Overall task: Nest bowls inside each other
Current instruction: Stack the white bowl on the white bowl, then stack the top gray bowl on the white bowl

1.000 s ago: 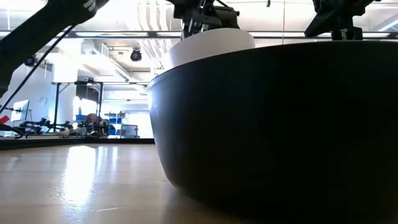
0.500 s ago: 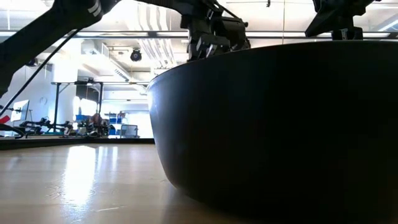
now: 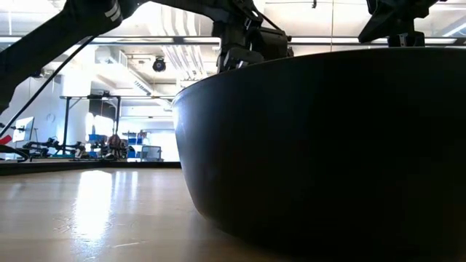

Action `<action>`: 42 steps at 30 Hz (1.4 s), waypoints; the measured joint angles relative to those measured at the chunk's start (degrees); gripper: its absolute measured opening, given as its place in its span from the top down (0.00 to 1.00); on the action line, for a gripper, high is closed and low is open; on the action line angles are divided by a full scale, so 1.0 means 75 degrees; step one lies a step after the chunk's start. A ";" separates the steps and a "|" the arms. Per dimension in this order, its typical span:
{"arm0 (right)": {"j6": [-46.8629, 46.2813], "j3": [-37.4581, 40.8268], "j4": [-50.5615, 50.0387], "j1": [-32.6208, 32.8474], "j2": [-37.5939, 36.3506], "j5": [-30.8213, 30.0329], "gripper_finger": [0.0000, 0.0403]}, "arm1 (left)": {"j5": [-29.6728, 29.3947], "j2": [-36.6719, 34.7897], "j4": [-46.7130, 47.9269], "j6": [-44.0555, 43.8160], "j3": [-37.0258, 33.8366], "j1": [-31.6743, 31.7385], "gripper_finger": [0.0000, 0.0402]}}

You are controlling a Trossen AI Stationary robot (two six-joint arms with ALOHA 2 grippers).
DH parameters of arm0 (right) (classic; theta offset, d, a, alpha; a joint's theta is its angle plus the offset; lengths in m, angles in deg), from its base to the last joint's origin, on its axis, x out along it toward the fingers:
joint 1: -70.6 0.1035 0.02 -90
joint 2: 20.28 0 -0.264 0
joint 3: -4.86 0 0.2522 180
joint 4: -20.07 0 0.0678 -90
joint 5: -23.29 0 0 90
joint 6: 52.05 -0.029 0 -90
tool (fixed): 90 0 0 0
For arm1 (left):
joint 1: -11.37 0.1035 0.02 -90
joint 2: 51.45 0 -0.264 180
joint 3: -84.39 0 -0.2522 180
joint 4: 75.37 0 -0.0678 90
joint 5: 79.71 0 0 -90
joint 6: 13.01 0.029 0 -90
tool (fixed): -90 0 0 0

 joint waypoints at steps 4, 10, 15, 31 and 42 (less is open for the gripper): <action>0.0018 0.0000 0.0003 0.0000 0.0000 0.0000 0.98 | 0.0013 0.0000 -0.0018 0.0201 0.0000 0.0000 0.95; 0.0020 0.0000 0.0003 0.0000 0.0000 -0.0001 0.98 | 0.0032 -0.0032 0.0035 0.0200 0.0003 -0.0003 0.75; 0.0019 0.0000 0.0003 -0.0001 0.0000 -0.0003 0.98 | -0.0012 -0.0152 0.0047 0.0191 0.0064 0.0006 0.59; 0.0308 0.0713 0.4512 -0.0005 0.1322 0.0685 0.98 | -0.0542 -0.2189 -0.0013 0.0435 -0.0315 0.0093 0.52; -0.1077 0.2263 0.9877 -0.0684 0.4325 0.1964 0.98 | -0.0697 -0.5833 -0.3344 0.0033 -0.4382 0.0128 0.61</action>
